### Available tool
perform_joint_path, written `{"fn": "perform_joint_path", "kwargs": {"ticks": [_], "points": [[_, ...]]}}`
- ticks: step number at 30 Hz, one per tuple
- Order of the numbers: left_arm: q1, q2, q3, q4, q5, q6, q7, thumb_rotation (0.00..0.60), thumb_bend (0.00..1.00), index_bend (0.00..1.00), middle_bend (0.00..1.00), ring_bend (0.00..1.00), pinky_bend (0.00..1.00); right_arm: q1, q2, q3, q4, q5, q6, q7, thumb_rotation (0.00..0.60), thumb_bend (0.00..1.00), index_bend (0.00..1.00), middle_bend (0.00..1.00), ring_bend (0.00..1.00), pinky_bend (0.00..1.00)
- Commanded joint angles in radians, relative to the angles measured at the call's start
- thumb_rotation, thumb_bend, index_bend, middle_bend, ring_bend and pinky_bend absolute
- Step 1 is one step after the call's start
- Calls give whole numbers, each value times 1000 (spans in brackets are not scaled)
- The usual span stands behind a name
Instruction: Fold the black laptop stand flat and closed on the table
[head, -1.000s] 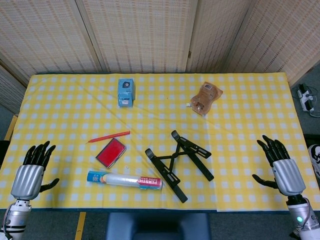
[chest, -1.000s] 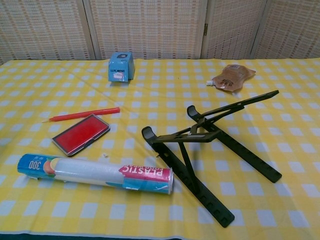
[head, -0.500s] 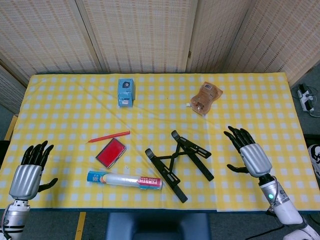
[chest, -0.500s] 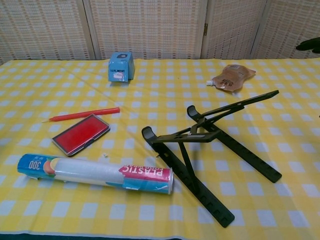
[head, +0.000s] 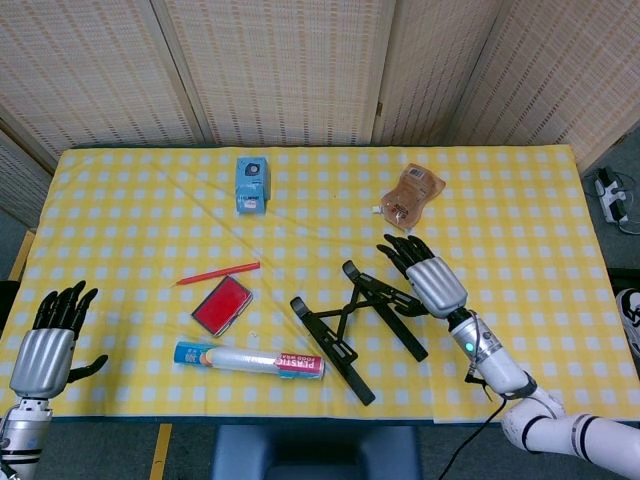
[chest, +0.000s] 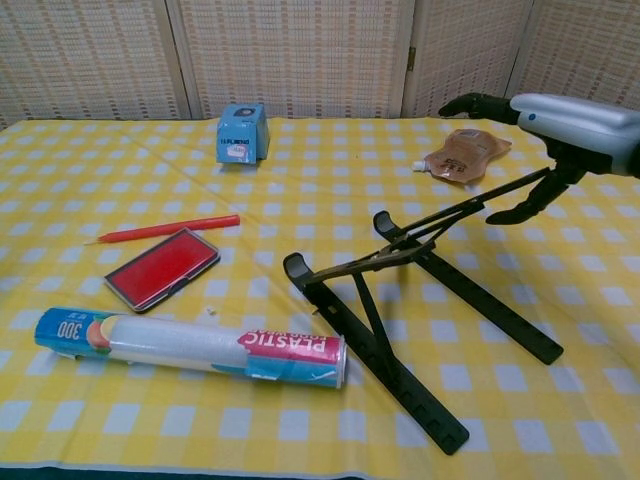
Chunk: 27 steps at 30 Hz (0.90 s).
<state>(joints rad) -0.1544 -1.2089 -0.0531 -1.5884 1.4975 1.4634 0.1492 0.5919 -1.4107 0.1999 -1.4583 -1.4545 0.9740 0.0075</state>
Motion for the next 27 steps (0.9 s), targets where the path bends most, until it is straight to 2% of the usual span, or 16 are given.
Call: {"fn": "perform_joint_path", "kwargs": {"ticks": [1, 13, 27], "points": [[1, 1, -1, 1, 1, 2, -4, 600, 181, 0, 0, 0, 0, 38, -25, 22, 20, 21, -28, -13, 600, 188, 0, 0, 3, 0], [9, 10, 3, -5, 1, 10, -1, 600, 181, 0, 0, 0, 0, 157, -77, 106, 76, 94, -57, -44, 600, 187, 0, 0, 5, 0], [15, 12, 7, -7, -4, 7, 5, 600, 181, 0, 0, 0, 0, 271, -114, 167, 151, 218, -100, -146, 600, 188, 0, 0, 8, 0]]}}
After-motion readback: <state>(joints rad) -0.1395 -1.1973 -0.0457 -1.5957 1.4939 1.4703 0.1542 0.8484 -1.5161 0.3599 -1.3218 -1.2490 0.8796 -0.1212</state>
